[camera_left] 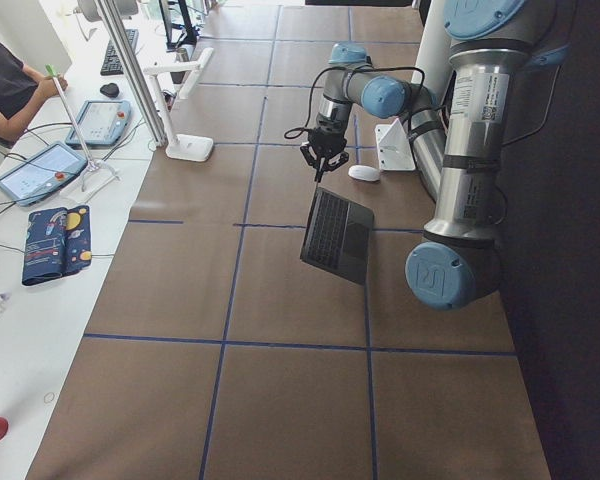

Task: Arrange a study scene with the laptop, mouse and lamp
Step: 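Slide the laptop with the left gripper toward the table center near the lamp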

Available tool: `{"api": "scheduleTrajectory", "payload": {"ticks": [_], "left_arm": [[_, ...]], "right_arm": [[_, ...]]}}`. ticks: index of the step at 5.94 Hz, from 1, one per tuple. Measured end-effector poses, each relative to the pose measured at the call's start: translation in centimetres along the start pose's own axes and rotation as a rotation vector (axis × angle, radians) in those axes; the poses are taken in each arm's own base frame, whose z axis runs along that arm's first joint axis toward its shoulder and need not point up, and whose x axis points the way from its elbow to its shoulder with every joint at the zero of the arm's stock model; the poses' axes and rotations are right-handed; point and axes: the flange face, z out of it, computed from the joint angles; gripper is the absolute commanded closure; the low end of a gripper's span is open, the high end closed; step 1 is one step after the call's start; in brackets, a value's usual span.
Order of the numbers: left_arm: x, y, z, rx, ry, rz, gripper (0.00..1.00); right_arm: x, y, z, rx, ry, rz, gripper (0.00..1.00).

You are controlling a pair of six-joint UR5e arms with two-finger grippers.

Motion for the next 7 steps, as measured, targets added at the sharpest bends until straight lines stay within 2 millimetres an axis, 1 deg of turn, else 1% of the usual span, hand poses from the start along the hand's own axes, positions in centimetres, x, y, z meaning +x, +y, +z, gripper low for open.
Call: {"api": "scheduleTrajectory", "payload": {"ticks": [1, 2, 3, 4, 5, 7], "left_arm": [[5.1, 2.3, 1.1, 0.011, 0.014, -0.018, 1.00], [9.3, 4.5, 1.8, 0.019, 0.020, -0.034, 1.00], [12.7, 6.8, 2.0, 0.022, 0.024, -0.045, 1.00], [15.8, 9.4, 1.7, 0.018, 0.028, -0.051, 1.00], [18.7, 12.4, 0.9, 0.007, 0.028, -0.052, 1.00], [23.6, 18.8, -1.9, -0.045, 0.013, -0.077, 1.00]], "right_arm": [[0.0, -0.1, 0.0, 0.001, 0.001, -0.001, 0.00], [0.0, -0.1, 0.0, 0.001, 0.001, -0.002, 0.00], [-0.1, -0.1, -0.1, 0.002, 0.001, -0.002, 0.00], [-0.1, -0.1, -0.1, 0.002, 0.001, -0.002, 0.00], [-0.1, -0.1, -0.1, 0.003, 0.001, -0.002, 0.00], [-0.2, -0.1, -0.1, 0.003, 0.001, -0.004, 0.00]]}}
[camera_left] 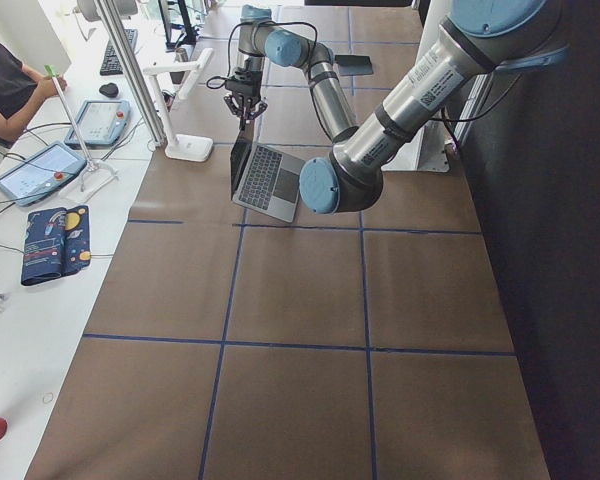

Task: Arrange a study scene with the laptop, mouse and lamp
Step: 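Slide the laptop with the left gripper toward the table center near the lamp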

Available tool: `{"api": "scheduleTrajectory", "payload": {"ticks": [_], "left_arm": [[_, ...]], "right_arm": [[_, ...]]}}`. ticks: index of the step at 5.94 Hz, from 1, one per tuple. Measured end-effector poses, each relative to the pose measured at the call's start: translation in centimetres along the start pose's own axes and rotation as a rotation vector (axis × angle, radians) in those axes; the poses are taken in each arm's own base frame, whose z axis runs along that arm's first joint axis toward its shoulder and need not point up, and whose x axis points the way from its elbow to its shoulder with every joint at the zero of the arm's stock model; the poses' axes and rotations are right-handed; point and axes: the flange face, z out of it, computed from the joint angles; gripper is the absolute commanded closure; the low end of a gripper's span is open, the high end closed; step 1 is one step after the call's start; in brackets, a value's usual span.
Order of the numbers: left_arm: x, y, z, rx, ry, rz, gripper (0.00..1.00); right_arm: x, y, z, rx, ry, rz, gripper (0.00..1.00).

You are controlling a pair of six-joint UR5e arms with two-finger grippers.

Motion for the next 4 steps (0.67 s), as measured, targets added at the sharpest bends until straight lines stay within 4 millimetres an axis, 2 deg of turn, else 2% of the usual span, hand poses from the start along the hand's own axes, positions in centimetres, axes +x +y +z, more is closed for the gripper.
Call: {"api": "scheduleTrajectory", "payload": {"ticks": [1, 2, 4], "left_arm": [[1.5, 3.3, -0.7, -0.018, -0.008, -0.046, 1.00], [1.7, 6.1, -0.7, -0.036, -0.018, -0.087, 1.00], [0.3, 10.5, -0.2, -0.062, -0.040, -0.153, 1.00]], "right_arm": [[0.0, 0.0, 0.0, 0.000, 0.000, 0.000, 0.00], [0.1, 0.0, 0.1, -0.002, 0.000, 0.002, 0.00], [0.2, 0.1, 0.2, -0.003, 0.000, 0.004, 0.00]]}}
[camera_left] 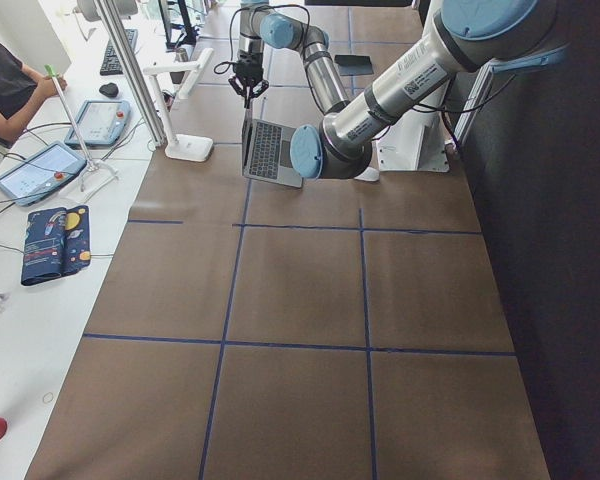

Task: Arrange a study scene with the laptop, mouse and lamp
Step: 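Slide the laptop with the left gripper toward the table center near the lamp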

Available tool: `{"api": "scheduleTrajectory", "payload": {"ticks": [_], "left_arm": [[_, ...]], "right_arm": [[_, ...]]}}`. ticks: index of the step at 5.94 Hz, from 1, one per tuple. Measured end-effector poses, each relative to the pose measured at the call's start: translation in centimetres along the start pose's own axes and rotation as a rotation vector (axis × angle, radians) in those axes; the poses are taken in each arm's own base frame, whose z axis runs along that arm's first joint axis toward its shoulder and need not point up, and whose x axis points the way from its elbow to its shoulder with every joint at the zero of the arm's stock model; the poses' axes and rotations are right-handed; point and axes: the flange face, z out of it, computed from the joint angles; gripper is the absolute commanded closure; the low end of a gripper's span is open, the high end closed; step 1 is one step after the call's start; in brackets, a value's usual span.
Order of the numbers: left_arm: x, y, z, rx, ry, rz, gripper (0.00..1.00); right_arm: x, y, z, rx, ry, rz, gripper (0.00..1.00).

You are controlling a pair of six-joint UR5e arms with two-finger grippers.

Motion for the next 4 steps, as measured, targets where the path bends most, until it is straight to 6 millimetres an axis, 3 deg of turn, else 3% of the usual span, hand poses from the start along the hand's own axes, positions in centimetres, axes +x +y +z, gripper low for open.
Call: {"api": "scheduleTrajectory", "payload": {"ticks": [2, 3, 4], "left_arm": [[0.3, 4.2, 1.1, -0.011, -0.010, -0.046, 1.00], [0.6, 4.7, 1.7, -0.010, -0.011, -0.050, 1.00], [0.7, 4.7, 2.0, -0.008, -0.012, -0.048, 0.92]], "right_arm": [[0.0, 0.0, 0.0, 0.000, 0.000, 0.000, 0.00], [0.0, 0.0, 0.0, -0.001, 0.000, 0.001, 0.00], [0.0, -0.1, 0.0, 0.000, 0.000, 0.000, 0.00]]}}
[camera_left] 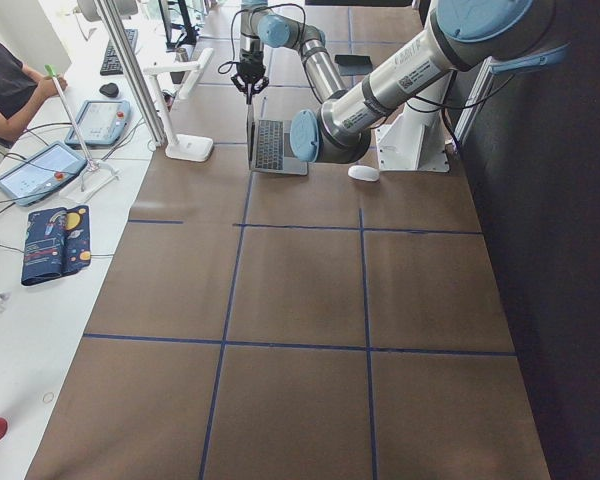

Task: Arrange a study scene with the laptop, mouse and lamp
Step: 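Slide the laptop with the left gripper toward the table center near the lamp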

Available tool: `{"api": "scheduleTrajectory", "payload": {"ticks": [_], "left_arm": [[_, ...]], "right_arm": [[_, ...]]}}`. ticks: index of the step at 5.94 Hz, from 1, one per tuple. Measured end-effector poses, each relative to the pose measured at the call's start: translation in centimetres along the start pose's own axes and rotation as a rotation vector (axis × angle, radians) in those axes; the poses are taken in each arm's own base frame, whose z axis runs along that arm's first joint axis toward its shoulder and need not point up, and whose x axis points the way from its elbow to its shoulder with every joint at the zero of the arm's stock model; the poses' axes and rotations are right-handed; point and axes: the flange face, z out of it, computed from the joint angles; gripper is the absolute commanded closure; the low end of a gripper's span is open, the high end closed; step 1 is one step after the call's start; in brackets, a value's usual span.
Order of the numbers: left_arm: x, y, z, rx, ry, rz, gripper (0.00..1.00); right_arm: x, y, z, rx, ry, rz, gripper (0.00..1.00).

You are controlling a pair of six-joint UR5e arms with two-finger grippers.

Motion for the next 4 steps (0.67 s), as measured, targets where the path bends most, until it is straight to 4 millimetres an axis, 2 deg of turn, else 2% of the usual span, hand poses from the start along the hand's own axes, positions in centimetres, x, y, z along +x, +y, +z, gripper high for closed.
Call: {"api": "scheduleTrajectory", "payload": {"ticks": [1, 2, 3, 4], "left_arm": [[-0.03, 0.02, 0.20, -0.002, 0.000, 0.004, 0.53], [-0.03, 0.00, 0.38, -0.008, 0.003, 0.008, 0.07], [-0.03, -0.05, 0.58, -0.011, 0.006, 0.016, 0.00], [0.00, -0.10, 0.61, -0.012, 0.008, 0.029, 0.00]], "right_arm": [[-0.02, -0.03, -0.01, 0.000, 0.000, 0.000, 0.00], [-0.03, -0.04, -0.02, 0.000, 0.000, 0.000, 0.00], [-0.06, -0.05, -0.05, 0.001, 0.000, 0.000, 0.00], [-0.14, -0.06, -0.11, 0.002, 0.000, -0.001, 0.00]]}}
